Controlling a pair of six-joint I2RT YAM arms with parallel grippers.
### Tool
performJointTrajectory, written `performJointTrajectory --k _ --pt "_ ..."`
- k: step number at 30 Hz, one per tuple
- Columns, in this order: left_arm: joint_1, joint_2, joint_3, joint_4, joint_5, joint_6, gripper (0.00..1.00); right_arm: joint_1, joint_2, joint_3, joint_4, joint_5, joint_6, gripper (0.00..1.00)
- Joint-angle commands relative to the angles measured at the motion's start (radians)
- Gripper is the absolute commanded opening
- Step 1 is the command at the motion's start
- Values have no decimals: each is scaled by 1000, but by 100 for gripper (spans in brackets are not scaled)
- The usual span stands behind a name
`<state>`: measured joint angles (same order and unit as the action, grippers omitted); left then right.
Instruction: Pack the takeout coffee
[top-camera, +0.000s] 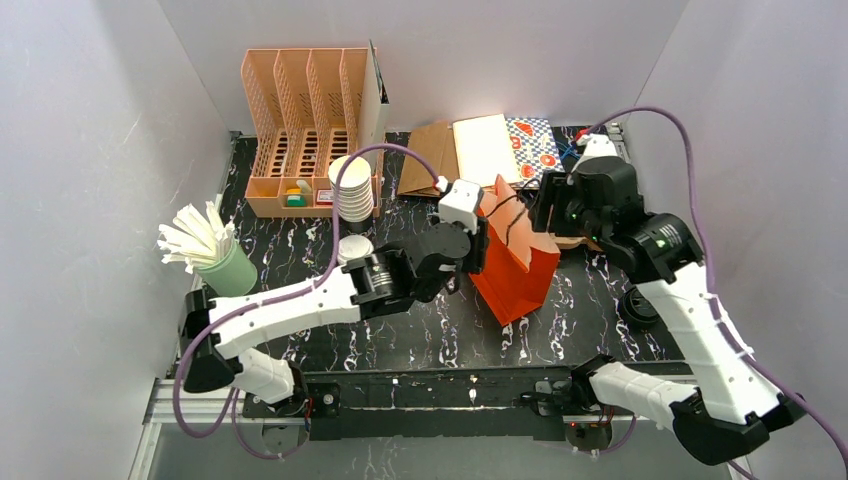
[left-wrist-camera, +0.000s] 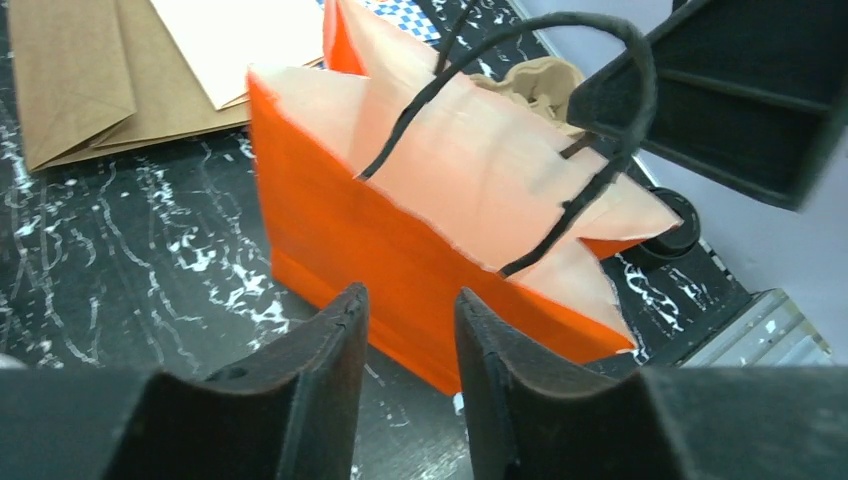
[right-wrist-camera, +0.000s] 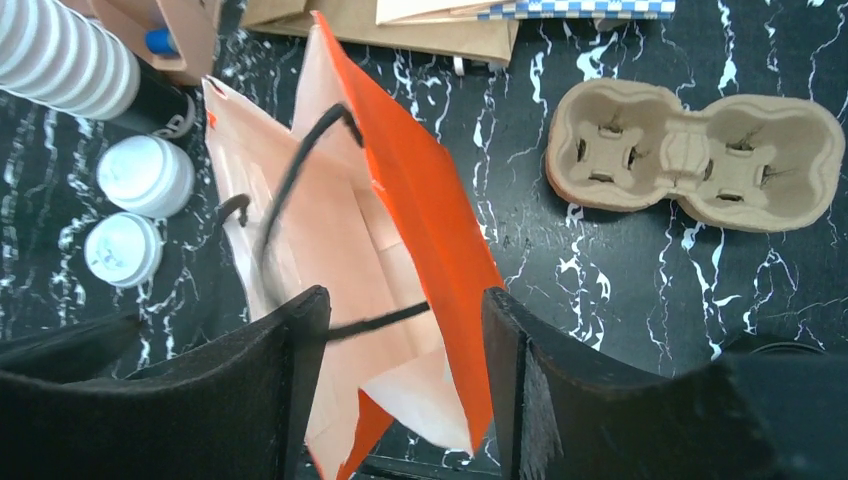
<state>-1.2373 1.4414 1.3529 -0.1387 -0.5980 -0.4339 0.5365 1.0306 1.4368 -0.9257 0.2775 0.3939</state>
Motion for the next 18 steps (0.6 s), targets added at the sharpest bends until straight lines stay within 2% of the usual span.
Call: performJointTrajectory --k 1,5,8,12,16,18 --pt "-1 -127 -61 20 -89 -25 33 -1 45 -35 64 6 13 66" --pt "5 -183 -92 -20 -106 -36 27 -2 87 -27 58 21 31 63" --pt "9 -214 -86 -46 -92 -22 28 -3 103 -22 48 9 51 55" --pt "9 -224 -31 -121 2 -19 48 -2 109 -23 30 7 79 33" --pt "9 -233 13 -177 118 -61 69 -3 114 -8 30 -10 115 1" --pt "9 -236 18 -176 174 -84 82 -1 121 8 28 -15 151 1"
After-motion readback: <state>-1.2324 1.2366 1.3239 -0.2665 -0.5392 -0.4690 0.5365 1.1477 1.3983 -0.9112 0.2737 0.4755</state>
